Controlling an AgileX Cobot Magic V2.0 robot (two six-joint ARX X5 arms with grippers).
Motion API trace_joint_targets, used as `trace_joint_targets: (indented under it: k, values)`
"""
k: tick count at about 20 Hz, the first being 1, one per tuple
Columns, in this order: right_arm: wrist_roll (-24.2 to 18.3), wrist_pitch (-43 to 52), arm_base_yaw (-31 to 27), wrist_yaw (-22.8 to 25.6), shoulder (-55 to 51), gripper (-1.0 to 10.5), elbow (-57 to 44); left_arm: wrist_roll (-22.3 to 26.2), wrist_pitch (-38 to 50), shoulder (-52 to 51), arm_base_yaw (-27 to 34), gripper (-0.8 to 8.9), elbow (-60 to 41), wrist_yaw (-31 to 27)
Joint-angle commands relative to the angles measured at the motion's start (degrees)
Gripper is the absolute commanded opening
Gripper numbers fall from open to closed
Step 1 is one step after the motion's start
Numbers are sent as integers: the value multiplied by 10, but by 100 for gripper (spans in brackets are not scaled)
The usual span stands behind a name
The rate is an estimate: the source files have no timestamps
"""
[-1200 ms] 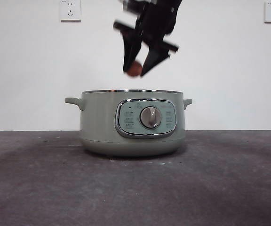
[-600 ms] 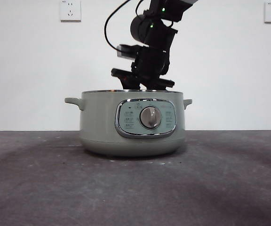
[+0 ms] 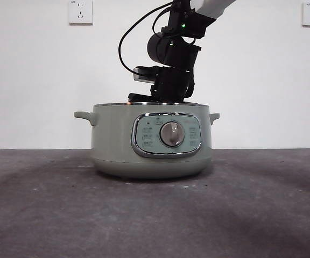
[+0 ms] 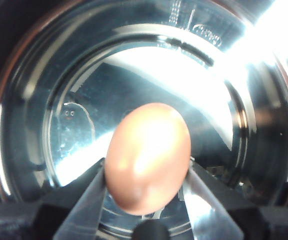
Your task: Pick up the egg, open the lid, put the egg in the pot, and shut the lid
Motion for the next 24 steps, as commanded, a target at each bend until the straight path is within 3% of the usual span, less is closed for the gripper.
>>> trace_joint_targets:
  k: [1,5,6,8,9,12,17,18,20,24]
  values:
    - [-5,-1,0,9,19,-12,3,-3,21,-8,2,-9,5,5]
    - [-5,-7,0,9,23,12,3,-3,18,-8,2,-9,5,5]
    - [-3,-2,0,9,23,120,3,-3,18,-8,2,-9,5,5]
    - [3,2,0,9,23,519,6,-3,18,-8,2,-9,5,5]
    - [9,2,1,8,23,542,11,-3,18,-8,2,-9,5,5]
    - [14,-30,1,9,21,541,78,-3,18,-8,2,-9,5,5]
    - [56,-202,0,9,21,531,344,-3,20,0,2,-9,5,5]
    - [76,-202,1,3,18,530,388,-3,22,5,2,-9,5,5]
    - [104,-202,1,-24,3,364,453,-3,23,16,2,-9,5,9]
    - [108,-203,1,-29,-67,139,459,-2,32,33,2,-9,5,9]
